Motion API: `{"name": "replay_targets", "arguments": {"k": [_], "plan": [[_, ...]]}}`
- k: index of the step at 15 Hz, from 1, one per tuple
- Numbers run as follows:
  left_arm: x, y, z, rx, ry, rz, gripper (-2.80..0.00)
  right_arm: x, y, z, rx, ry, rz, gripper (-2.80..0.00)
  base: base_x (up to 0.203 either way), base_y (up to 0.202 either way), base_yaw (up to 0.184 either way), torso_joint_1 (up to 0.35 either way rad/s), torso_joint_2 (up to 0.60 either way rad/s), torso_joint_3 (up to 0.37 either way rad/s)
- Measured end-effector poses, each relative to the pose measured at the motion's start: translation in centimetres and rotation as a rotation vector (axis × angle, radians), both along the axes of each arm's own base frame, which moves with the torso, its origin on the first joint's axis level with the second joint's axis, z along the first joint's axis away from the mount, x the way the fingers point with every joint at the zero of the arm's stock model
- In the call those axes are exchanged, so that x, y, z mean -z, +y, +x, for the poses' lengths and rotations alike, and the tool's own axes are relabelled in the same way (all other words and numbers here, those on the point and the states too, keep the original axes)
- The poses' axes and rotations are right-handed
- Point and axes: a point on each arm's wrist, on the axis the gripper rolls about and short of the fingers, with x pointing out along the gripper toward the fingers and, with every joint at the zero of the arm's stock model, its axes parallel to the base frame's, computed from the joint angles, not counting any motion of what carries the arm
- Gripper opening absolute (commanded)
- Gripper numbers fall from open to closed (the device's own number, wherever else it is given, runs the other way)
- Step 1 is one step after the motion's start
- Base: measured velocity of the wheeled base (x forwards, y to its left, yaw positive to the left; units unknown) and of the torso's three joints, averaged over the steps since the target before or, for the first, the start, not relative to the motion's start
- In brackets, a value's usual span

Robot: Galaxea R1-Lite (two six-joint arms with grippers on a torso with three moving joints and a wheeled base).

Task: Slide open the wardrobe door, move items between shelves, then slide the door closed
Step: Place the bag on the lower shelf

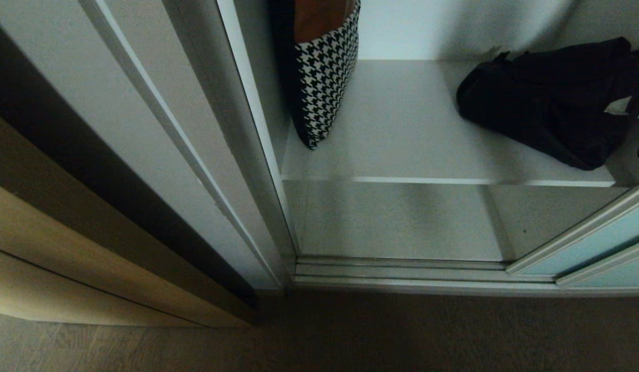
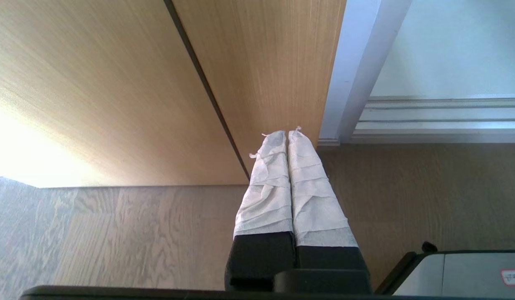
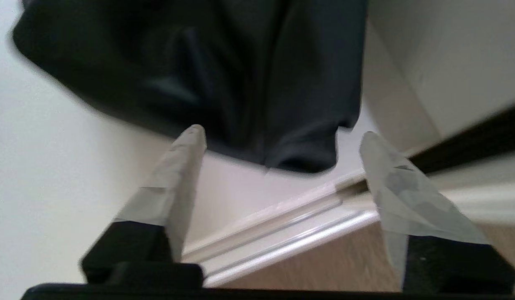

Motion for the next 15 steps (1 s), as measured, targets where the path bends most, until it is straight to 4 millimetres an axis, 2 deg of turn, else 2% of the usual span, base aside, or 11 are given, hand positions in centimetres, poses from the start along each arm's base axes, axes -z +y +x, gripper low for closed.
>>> {"name": "replay_targets", "arguments": {"k": [5, 11, 15], "plan": [[0.0, 0.0, 0.0, 0.000, 0.000, 0.000, -2.80, 1.6, -3.0, 3.5, -0.004, -0.055, -0.092, 0.00, 0.000, 0.000, 0.000, 0.000, 0.00, 0.000], [0.0, 0.0, 0.0, 0.000, 0.000, 0.000, -2.80, 1.5, -4.4, 7.0, -0.061, -0.142, -0.123, 0.00, 0.000, 0.000, 0.000, 0.000, 0.00, 0.000], [0.0, 0.0, 0.0, 0.000, 0.000, 0.000, -2.80, 2.6, -5.0, 8.9, -0.083, -0.137, -0.117, 0.00, 0.000, 0.000, 0.000, 0.000, 0.00, 0.000]]}}
